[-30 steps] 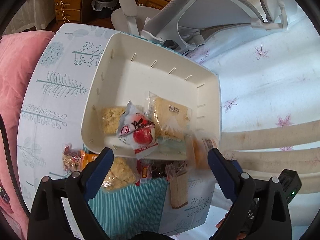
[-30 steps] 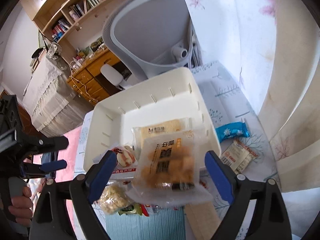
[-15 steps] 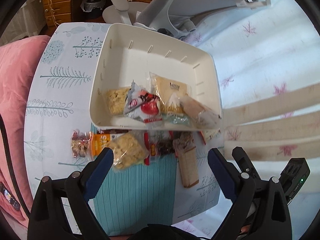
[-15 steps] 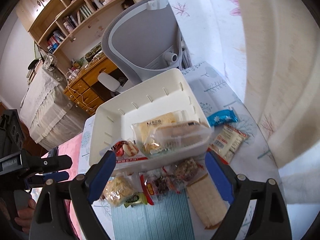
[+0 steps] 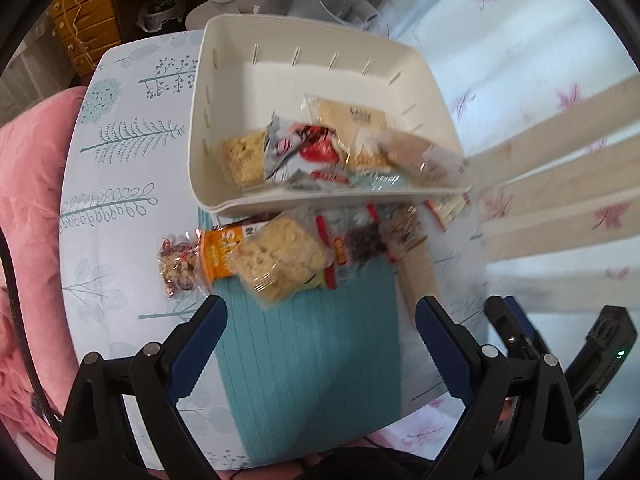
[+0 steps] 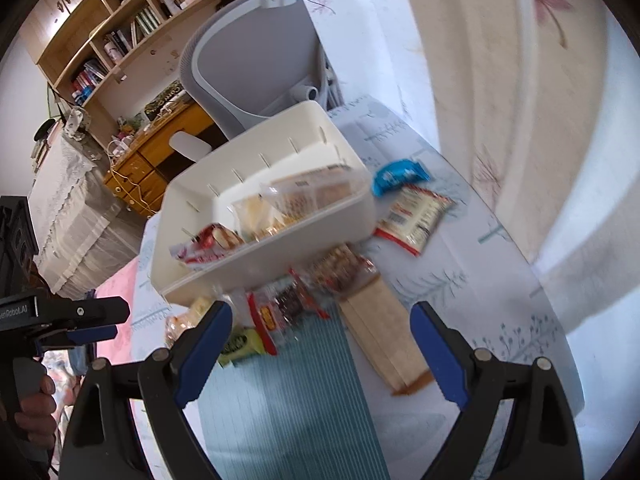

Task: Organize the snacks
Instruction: 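Move both tools back over the snacks beside the tray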

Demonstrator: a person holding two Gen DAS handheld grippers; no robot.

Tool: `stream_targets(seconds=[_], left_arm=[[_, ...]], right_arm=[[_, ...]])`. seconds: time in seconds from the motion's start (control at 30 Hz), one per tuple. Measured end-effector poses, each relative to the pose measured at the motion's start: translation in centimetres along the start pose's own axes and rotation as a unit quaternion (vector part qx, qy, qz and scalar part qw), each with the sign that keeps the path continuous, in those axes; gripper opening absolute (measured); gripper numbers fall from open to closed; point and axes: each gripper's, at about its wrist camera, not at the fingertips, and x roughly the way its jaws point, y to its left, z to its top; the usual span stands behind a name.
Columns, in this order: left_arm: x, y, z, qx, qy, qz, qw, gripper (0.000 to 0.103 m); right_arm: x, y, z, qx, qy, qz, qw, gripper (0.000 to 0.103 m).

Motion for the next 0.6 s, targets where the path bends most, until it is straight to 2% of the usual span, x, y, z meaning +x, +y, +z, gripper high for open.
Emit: stream_targets(seconds=[0.27,0.37,0.6], left_arm=[[2.9,-0.2,-0.7,0.040,0.019,0.042,0.9981,0.094],[4.0,-0.2,-0.7,0.048,0.025,0.040,0.9977,0.094],[6.6,-0.6,-0.3,0.077,0.016,0.074,0.9941,0.094]], right_arm=[[0.6,-1.1,-2.6,-0.017,0.012,-0.034,0.999,0.091],[1.0,-1.4,-3.4,-0.026,0.017,-0.041,0.999,0.091],[3.2,-2.2,-4.5,-0.053,0.041,-0.051,0.996,0.091]])
